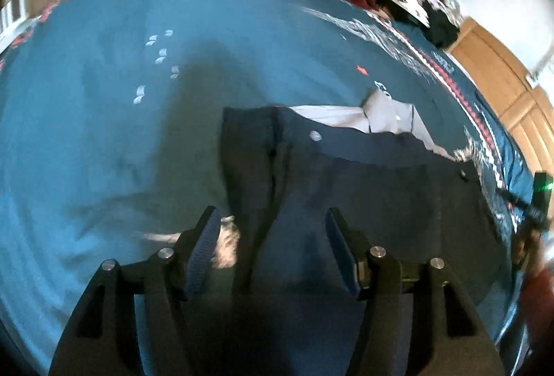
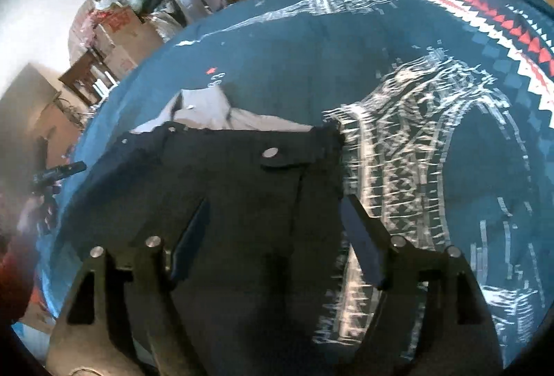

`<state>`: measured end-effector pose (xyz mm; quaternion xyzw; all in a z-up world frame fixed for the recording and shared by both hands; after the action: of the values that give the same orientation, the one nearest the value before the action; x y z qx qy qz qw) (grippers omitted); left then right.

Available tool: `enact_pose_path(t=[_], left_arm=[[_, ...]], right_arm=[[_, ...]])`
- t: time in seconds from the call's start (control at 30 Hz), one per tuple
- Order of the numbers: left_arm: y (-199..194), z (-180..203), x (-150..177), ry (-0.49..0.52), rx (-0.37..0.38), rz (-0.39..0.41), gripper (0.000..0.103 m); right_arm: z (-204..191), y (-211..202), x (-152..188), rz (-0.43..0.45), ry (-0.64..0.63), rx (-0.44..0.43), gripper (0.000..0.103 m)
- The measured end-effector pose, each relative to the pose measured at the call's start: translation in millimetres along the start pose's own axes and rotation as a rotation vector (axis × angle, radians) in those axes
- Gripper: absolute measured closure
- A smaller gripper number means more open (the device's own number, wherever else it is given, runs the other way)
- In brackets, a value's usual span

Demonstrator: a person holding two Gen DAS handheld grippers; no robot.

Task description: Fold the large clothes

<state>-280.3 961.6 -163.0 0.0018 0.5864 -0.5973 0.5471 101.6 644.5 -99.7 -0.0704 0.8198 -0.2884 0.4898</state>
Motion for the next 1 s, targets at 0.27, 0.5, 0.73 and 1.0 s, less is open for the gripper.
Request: enact_pose_path(t=[0.27,0.5,0.73,1.0], left_arm=[[52.9,22.5,-10.4,0.16,-0.05,-0.062,0.065],[51.7,28.2,-9.6,0.159,-0.027,-0.011,0.099],[56.6,27.1,-9.0,0.15,-0.021,-0.007,0.1],[-24.6,26.4,-51.6,0.069,0.034,0.245,0.101]], right_arm=[[25.6,23.0,-3.1,-0.039,-0.074,0.088,0.031],[32.4,32.8,-2.6,-0.042,-0.103,0.104,0.034],[22.4,67.1,-1.6,-0.114,-0.135,0.085,0.053],[-13.3,19.0,-35.6,0.072,-0.147,0.034,0.096]])
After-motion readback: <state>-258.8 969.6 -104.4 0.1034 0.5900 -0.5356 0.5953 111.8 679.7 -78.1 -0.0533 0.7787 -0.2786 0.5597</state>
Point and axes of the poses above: each gripper's, at about its wrist camera, not at the fingertips, and y roughly the way its jaws point, z to its right, x to its underside, the point moved 10 cm from there along y, roughly the way its jaws point, and after that the axes turned 9 degrees about z, right-handed, at the moved point
